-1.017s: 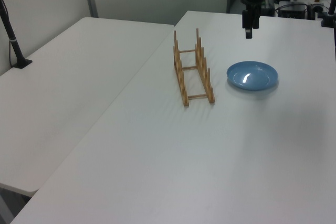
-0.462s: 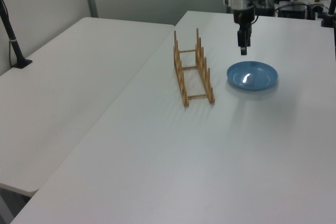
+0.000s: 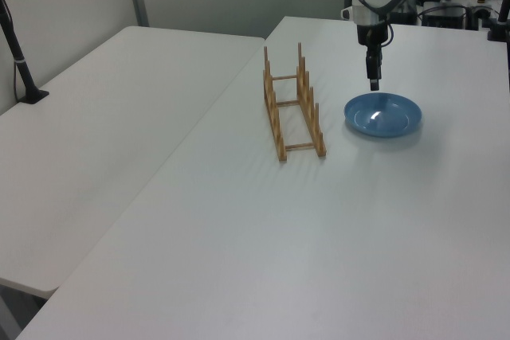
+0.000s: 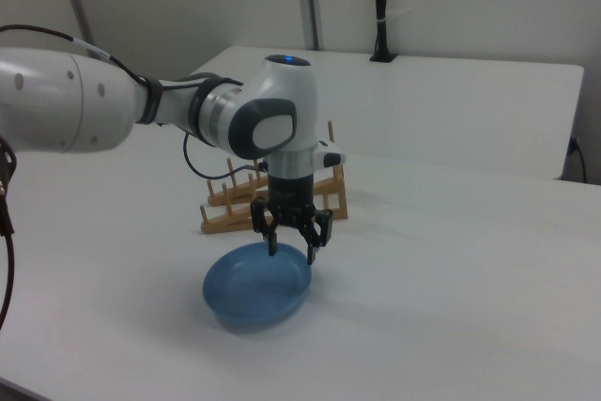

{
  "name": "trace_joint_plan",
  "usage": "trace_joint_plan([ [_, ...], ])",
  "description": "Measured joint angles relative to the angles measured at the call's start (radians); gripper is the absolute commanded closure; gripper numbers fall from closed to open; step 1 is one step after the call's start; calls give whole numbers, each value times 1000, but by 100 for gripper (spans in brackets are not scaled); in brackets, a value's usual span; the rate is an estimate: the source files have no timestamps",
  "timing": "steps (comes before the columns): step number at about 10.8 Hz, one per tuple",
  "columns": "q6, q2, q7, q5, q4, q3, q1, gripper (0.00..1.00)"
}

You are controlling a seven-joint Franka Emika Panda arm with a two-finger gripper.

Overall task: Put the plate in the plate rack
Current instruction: 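Move the gripper down to the rim of the light blue plate, then grasp the plate rim and tilt the plate up on edge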

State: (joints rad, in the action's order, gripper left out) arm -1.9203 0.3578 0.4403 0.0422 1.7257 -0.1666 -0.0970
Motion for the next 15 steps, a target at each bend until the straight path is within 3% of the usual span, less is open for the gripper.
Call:
trace_joint_plan([
  [2, -38, 40, 8, 0, 4, 0, -6, 41],
  [6, -79, 101, 10, 0, 5, 1, -2, 100],
  [12, -74, 86, 107, 0, -10, 0, -2, 100],
  [15, -66, 18, 128, 0, -28, -33, -3, 100],
])
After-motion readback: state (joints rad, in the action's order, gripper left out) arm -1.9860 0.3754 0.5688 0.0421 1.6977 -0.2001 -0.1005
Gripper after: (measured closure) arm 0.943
